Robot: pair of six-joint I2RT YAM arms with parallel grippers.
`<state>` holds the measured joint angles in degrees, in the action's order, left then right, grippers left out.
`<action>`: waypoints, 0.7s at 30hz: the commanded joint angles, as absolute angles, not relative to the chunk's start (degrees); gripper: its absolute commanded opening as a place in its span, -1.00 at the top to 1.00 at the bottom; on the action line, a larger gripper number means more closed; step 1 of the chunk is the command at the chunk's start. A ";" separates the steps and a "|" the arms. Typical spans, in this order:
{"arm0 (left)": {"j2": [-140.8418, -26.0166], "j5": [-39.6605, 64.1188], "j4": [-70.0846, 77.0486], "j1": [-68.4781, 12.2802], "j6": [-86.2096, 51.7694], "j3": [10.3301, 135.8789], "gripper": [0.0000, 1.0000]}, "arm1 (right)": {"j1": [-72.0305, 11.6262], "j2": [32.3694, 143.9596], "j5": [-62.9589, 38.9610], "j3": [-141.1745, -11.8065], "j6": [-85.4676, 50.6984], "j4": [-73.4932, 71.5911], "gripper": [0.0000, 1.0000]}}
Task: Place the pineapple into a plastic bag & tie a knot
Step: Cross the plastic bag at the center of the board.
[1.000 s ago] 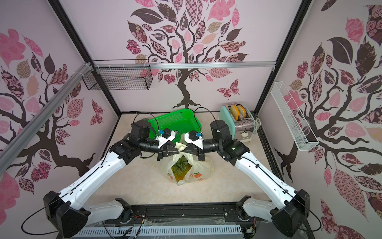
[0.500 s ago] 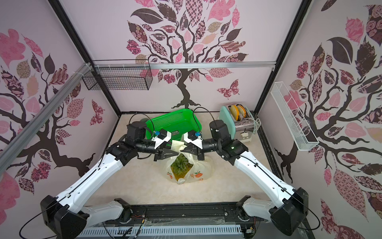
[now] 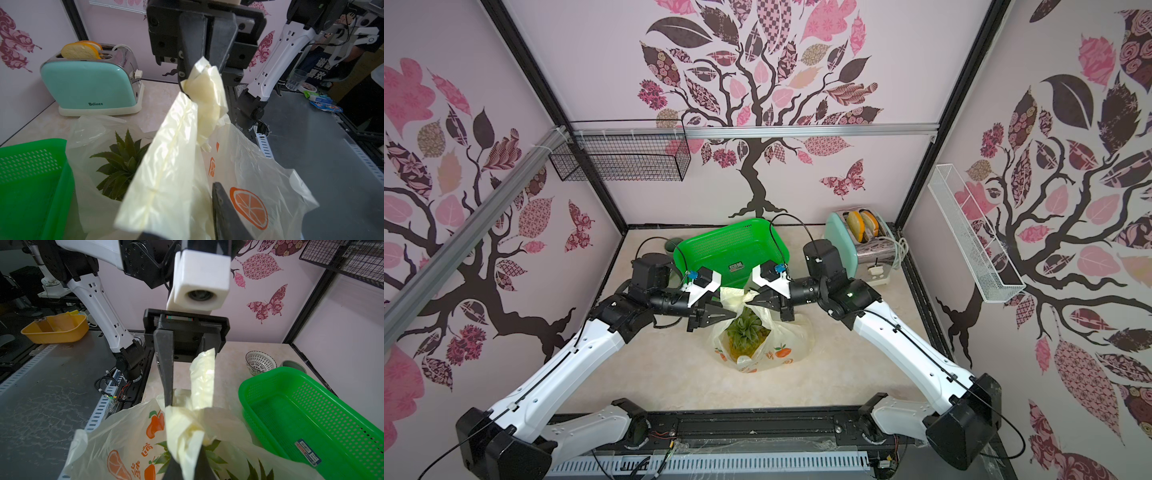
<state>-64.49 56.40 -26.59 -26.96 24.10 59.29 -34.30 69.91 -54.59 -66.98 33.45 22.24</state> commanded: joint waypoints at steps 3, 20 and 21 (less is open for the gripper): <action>-65.02 56.61 -23.47 -26.89 22.94 60.00 0.67 | -34.28 67.14 -58.46 -70.11 33.89 25.94 1.00; -69.51 51.04 -27.76 -32.68 25.63 64.09 0.60 | -36.50 71.07 -51.74 -75.01 37.26 29.43 1.00; -69.43 51.31 -29.23 -32.64 26.74 64.31 0.56 | -36.47 71.42 -50.97 -75.35 38.11 29.98 1.00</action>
<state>-70.17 51.24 -25.39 -32.47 23.90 62.57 -36.10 71.11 -54.19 -72.47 35.40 28.49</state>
